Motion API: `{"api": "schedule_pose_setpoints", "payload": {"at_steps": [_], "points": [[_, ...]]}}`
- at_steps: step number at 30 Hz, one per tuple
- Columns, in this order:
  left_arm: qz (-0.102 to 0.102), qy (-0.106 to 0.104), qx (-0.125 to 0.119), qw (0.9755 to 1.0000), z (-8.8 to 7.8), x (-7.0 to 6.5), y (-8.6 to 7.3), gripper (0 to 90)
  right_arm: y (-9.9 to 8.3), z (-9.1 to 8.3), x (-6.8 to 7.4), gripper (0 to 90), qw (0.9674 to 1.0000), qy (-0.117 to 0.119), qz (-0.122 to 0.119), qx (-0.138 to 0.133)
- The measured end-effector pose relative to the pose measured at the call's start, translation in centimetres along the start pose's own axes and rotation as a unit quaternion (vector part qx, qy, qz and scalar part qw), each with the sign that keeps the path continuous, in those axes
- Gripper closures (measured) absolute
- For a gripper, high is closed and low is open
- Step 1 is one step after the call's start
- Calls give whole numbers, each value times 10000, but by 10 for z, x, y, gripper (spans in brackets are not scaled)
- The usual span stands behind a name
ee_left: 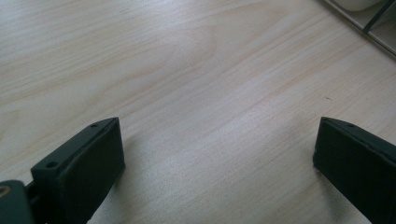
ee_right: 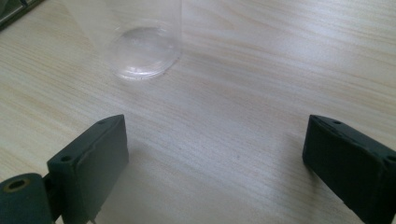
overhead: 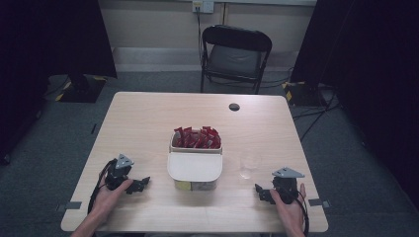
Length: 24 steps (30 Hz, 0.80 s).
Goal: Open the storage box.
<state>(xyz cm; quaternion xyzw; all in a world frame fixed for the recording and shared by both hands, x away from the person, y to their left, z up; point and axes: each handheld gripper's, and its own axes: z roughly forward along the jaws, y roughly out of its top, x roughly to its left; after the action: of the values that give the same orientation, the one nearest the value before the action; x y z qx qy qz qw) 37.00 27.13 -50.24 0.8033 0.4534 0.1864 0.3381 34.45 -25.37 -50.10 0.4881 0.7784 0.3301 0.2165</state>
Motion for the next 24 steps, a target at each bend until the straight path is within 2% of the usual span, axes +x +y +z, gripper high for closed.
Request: {"api": "schedule_pose_setpoints", "payload": {"at_steps": [4, 7, 10, 15, 18, 22, 24], "points": [[-48, 67, 16, 10000, -2, 1, 1, 61, 0, 0, 0, 57, 10000, 2, 1, 2], [-91, -45, -23, 9999, -6, 3, 1, 162, 0, 0, 0, 57, 10000, -2, 2, 5], [-82, -65, 0, 9999, -7, 2, 1, 157, 0, 0, 0, 57, 10000, -1, 1, 4], [-140, -246, -59, 9996, -11, -1, 2, 161, 0, 0, 0, 57, 10000, -3, 1, 5], [-86, -329, -70, 9994, -15, -3, 3, 162, 0, 0, 0, 57, 10000, -5, 7, 8], [-166, -482, -149, 9986, -20, -5, 4, 162, 0, 0, 0, 58, 10000, -6, 8, 8], [-115, -545, -149, 9983, -22, -7, 5, 162, 0, 0, 0, 58, 10000, -4, 11, 8]]}}
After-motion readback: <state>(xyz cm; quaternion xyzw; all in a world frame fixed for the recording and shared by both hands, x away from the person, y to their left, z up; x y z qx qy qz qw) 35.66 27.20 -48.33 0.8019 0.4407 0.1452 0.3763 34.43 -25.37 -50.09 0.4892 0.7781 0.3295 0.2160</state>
